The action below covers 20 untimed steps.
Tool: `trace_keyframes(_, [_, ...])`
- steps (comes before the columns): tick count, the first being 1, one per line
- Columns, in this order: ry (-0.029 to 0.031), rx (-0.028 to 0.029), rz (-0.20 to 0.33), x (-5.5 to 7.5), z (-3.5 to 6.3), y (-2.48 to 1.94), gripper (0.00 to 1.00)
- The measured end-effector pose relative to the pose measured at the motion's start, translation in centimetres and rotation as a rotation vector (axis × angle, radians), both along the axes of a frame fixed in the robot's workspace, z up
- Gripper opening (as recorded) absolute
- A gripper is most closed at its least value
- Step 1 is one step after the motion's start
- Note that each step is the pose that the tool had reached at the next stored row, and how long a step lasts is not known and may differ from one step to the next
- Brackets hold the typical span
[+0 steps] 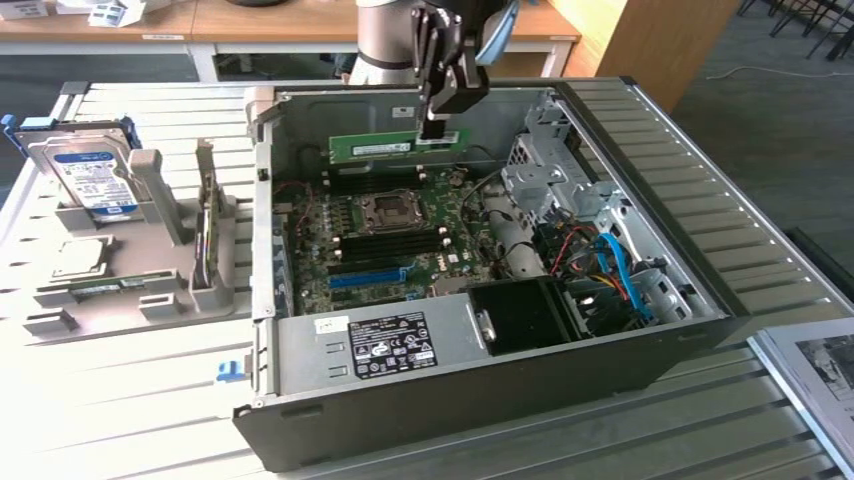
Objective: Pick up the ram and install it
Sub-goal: 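Pick up the ram and move it above insertion slot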
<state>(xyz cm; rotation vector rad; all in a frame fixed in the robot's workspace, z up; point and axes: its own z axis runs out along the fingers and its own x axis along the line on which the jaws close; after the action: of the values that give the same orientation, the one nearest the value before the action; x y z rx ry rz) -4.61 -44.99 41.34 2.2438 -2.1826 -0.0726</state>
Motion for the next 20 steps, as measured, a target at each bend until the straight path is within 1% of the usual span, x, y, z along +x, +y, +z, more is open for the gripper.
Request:
trace_keyframes(6, [0.0,0.0001,0.0,1.03,0.0,0.0,0.12])
trace_keyframes(14, [0.0,0.0001,0.0,1.07,-0.11,0.01,0.12])
trace_keyframes(20, [-0.0001,0.0009,0.0,1.06,-0.71,0.0,0.12])
